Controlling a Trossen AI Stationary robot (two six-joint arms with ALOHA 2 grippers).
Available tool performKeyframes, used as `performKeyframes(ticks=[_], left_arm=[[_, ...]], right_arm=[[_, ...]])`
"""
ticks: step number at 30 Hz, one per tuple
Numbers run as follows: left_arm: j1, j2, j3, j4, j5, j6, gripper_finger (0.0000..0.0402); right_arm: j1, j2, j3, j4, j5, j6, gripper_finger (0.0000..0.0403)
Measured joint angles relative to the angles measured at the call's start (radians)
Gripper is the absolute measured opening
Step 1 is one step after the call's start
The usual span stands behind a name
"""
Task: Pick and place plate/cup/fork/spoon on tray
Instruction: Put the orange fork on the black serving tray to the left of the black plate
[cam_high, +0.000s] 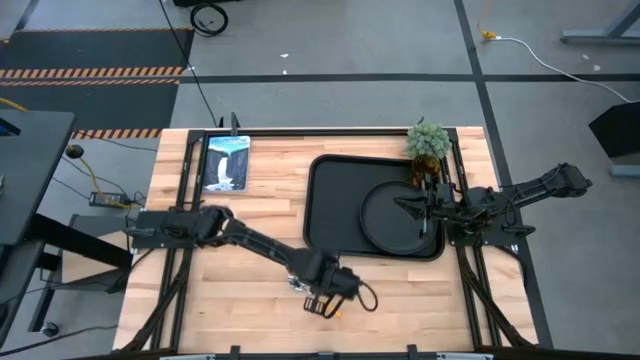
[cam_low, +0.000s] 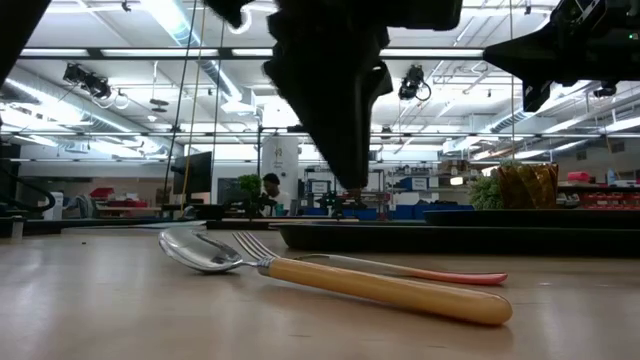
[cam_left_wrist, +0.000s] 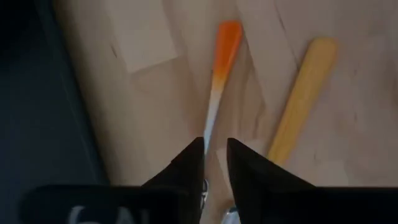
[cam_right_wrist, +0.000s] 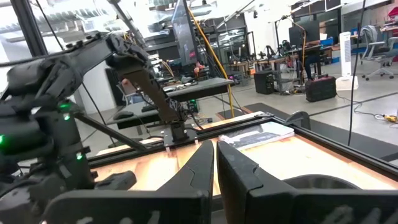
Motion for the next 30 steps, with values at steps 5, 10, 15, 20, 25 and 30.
performKeyframes(ticks=[5,10,15,20,25,30], left_arm=[[-0.016,0.020,0.000,-0.022,0.003,-0.024,0.0134],[-0.015,0.019,0.000,-0.021,0.004,-0.004,0.0182],[-0.009,0.051,0.000,-0.018,0.038,0.006,0.0191],[-0.002,0.078,0.000,-0.024,0.037,0.027,0.0176],[0.011,0.082,0.000,-0.037,0.031,0.027,0.0159],[0.015,0.089,0.000,-0.035,0.039,0.027,0.0141]], right_arm=[[0.000,0.000,0.000,0.000,0.000,0.000,0.0027],[0.000,0.000,0.000,0.000,0.000,0.000,0.0027],[0.000,0.000,0.000,0.000,0.000,0.000,0.0027],[0.000,0.000,0.000,0.001,0.000,0.000,0.0027],[0.000,0.000,0.000,0.000,0.000,0.000,0.0027],[0.000,0.000,0.000,0.000,0.000,0.000,0.0027]])
